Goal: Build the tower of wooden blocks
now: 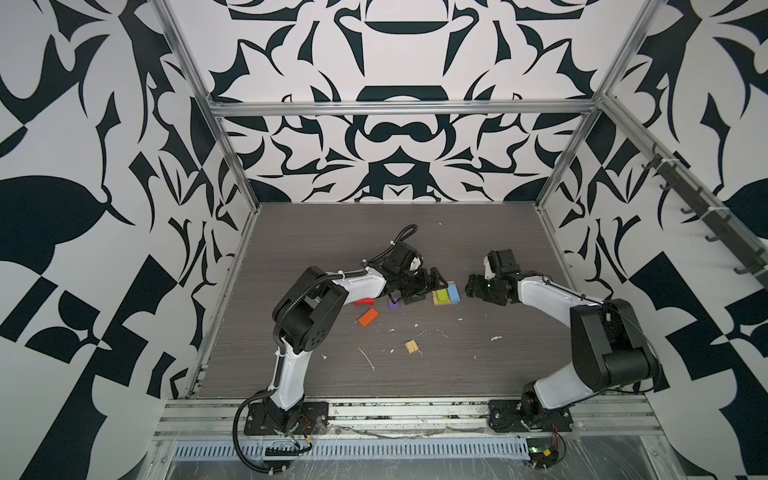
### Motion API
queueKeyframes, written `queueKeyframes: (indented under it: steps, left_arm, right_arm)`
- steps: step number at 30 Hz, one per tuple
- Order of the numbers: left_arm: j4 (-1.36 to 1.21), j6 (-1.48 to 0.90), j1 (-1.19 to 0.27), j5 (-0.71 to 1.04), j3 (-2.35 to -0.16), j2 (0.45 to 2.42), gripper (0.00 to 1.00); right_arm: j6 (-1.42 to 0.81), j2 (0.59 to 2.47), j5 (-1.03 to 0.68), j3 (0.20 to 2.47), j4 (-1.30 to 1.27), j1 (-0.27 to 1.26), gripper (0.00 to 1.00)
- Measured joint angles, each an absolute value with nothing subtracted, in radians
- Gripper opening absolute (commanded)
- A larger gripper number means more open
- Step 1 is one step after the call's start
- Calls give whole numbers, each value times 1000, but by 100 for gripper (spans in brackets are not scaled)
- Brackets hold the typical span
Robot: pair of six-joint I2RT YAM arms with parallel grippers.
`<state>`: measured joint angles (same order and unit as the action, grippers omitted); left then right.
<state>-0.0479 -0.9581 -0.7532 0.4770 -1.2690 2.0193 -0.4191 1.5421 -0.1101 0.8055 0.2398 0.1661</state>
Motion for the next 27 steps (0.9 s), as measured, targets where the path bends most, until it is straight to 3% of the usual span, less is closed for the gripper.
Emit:
queueKeyframes:
  steps: [27]
  left_arm:
    - [-65, -980, -756, 491, -1298, 2062, 98]
  right_arm:
    - [-419, 1588, -225, 791, 180, 166, 75]
